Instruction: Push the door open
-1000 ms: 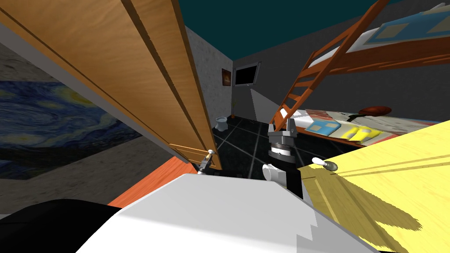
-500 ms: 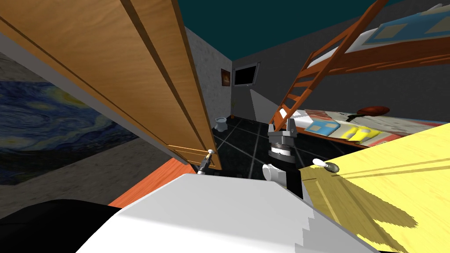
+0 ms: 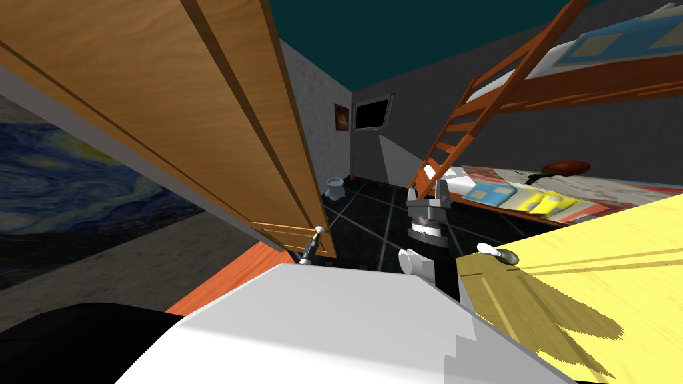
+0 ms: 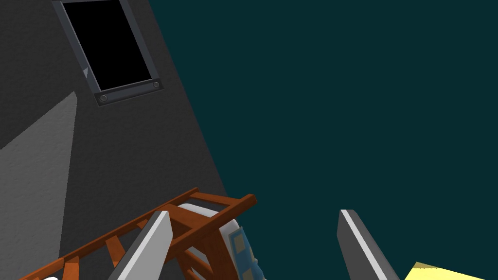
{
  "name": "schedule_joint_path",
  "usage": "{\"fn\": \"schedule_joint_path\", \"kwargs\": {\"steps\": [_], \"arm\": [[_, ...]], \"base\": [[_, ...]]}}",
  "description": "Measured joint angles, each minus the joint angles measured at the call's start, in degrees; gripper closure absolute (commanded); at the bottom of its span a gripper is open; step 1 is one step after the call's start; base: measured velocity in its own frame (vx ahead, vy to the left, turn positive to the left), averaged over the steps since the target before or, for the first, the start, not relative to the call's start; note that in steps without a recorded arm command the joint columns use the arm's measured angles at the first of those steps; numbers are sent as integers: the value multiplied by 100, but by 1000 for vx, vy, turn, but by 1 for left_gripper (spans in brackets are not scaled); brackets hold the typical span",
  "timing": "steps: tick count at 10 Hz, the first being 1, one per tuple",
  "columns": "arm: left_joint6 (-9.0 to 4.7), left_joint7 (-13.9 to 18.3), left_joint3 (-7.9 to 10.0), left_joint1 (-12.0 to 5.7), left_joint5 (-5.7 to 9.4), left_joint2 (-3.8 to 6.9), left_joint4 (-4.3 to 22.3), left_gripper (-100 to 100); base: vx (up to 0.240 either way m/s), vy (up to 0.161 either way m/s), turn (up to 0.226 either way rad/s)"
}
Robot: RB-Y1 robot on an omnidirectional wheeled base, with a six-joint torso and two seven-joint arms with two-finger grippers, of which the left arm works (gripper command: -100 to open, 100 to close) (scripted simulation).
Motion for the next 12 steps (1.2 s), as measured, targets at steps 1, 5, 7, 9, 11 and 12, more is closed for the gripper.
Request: {"fn": "schedule_joint_path", "kwargs": {"steps": [1, 5, 7, 9, 11, 12], "arm": [[-24, 141, 1, -30, 45, -20, 43, 100], [-50, 689, 6, -24, 229, -60, 30, 100], [-67, 997, 12, -50, 352, -83, 52, 100], [-90, 1287, 18, -69, 440, -96, 69, 100], [-87, 1544, 24, -66, 526, -111, 53, 100], [-85, 1707, 27, -55, 603, -119, 45, 100]], "base": [[44, -6, -25], [42, -4, -11], [50, -5, -17], [35, -7, -11], [45, 1, -19], [45, -4, -10]]}}
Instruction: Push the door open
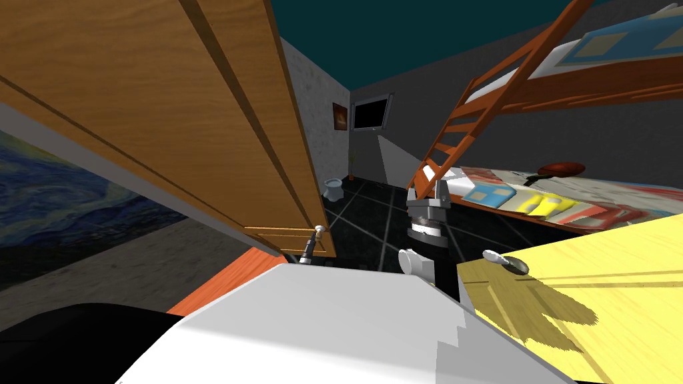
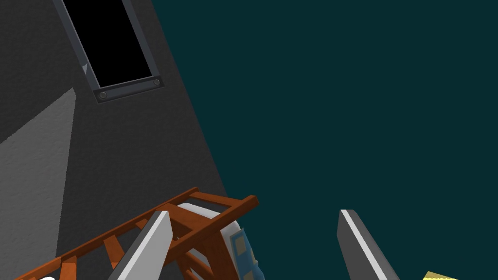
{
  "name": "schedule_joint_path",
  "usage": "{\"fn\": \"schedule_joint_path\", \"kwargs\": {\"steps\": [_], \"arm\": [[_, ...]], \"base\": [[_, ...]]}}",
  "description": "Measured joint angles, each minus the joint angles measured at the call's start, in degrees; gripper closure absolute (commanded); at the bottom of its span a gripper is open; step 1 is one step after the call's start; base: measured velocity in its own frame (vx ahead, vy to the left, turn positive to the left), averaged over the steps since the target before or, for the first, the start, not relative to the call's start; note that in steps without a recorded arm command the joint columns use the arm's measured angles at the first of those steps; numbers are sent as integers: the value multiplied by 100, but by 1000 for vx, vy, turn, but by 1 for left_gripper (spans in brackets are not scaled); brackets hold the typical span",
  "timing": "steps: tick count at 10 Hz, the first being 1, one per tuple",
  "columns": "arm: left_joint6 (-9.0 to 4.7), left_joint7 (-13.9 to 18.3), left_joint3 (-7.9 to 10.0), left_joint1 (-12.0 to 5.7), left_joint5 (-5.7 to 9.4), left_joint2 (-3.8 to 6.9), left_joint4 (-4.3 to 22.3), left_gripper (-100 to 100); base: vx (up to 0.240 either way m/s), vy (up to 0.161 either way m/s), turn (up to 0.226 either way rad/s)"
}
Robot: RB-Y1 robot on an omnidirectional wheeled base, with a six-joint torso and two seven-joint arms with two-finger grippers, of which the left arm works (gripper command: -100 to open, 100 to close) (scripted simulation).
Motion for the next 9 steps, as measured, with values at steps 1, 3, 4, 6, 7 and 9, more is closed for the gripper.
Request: {"fn": "schedule_joint_path", "kwargs": {"steps": [1, 3, 4, 6, 7, 9], "arm": [[-8, 135, 0, -2, 36, -6, 2, 100], [-58, 414, 3, -42, 119, -29, 67, 100], [-61, 565, 9, -57, 176, -43, 81, 100], [-40, 854, 14, -44, 292, -61, 55, 100], [-54, 1009, 17, -62, 349, -77, 82, 100], [-90, 1278, 13, -63, 432, -90, 107, 100]], "base": [[43, -3, -10], [34, -5, -14], [53, -7, -24], [44, -7, -12], [34, -4, -11], [46, -2, -21]]}}
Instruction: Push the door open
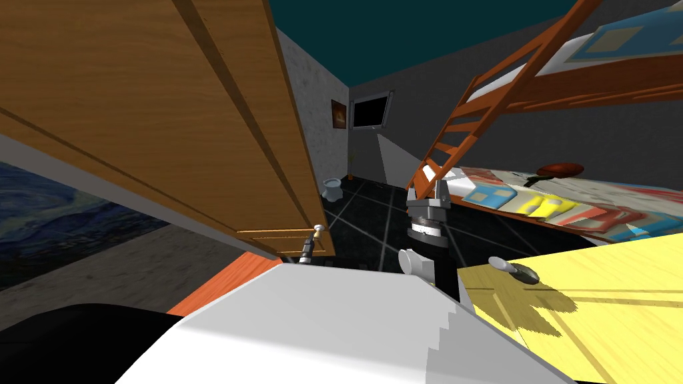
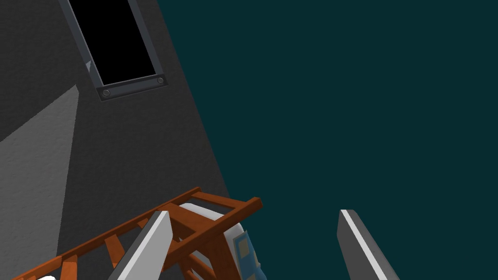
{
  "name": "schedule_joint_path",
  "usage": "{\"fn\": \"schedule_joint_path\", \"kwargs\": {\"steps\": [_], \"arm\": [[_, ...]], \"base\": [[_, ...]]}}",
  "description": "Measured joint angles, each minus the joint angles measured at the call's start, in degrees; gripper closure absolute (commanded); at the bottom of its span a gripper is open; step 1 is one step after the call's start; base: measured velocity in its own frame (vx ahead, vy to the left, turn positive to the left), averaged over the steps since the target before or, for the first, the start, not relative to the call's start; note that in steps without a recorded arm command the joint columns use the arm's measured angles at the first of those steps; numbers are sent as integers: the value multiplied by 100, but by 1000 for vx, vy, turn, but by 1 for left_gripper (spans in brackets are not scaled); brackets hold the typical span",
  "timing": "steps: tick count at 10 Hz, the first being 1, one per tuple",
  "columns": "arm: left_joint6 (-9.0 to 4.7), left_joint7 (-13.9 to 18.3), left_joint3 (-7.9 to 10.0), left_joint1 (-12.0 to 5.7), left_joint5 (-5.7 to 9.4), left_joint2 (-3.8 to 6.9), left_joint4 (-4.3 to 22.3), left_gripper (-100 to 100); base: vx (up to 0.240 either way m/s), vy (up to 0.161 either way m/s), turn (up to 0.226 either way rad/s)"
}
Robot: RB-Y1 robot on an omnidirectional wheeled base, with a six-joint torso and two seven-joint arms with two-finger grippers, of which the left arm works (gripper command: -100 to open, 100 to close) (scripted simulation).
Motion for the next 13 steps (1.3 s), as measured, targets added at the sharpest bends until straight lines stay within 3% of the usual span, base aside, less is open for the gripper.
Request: {"fn": "schedule_joint_path", "kwargs": {"steps": [3, 5, 6, 10, 13], "arm": [[-44, 489, 5, -68, 174, -44, 107, 100], [-8, 717, 22, -16, 268, -40, -7, 100], [-43, 891, 26, -46, 343, -58, 25, -100], [-77, 496, 171, -96, 100, 26, 129, -100], [-91, 40, 290, -147, -172, 98, 263, -100]], "base": [[43, -6, -12], [49, 4, -12], [19, -36, 70], [-29, -57, 55], [-21, -74, 58]]}}
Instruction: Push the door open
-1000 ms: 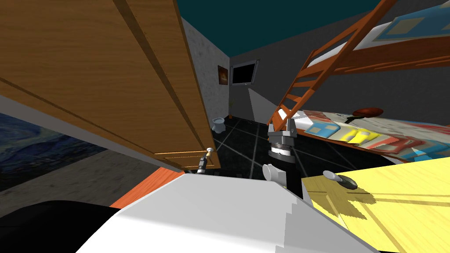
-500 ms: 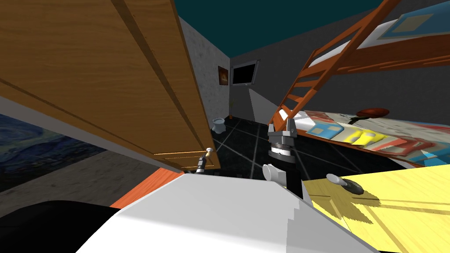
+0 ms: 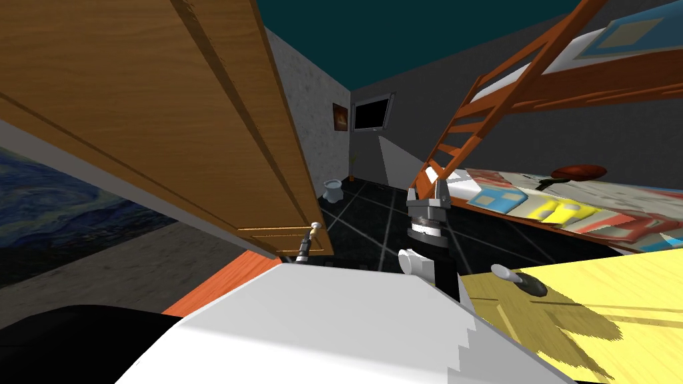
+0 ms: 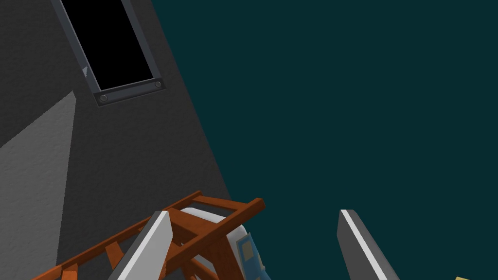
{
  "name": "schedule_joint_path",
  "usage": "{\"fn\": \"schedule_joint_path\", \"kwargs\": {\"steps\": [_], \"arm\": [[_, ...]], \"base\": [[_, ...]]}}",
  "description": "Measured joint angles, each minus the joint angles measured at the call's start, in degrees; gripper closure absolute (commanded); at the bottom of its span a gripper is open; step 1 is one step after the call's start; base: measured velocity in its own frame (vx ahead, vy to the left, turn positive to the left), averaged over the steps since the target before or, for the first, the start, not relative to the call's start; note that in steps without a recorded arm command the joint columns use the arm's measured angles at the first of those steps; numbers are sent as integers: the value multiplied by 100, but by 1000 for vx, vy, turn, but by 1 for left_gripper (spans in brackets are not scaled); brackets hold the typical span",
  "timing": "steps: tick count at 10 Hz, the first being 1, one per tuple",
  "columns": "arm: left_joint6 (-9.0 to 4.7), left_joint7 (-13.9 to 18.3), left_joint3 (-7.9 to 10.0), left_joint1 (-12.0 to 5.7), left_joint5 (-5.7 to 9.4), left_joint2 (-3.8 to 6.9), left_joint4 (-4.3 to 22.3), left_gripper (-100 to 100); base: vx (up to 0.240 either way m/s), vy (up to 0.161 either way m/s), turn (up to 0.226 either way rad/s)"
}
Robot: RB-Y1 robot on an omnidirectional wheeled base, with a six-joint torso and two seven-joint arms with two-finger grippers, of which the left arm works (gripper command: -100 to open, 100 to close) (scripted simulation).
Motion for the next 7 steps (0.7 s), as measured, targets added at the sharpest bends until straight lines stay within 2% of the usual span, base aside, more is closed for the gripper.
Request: {"fn": "schedule_joint_path", "kwargs": {"steps": [7], "arm": [[-43, -973, 263, -90, -517, 150, 218, -100]], "base": [[-22, -49, 64]]}}
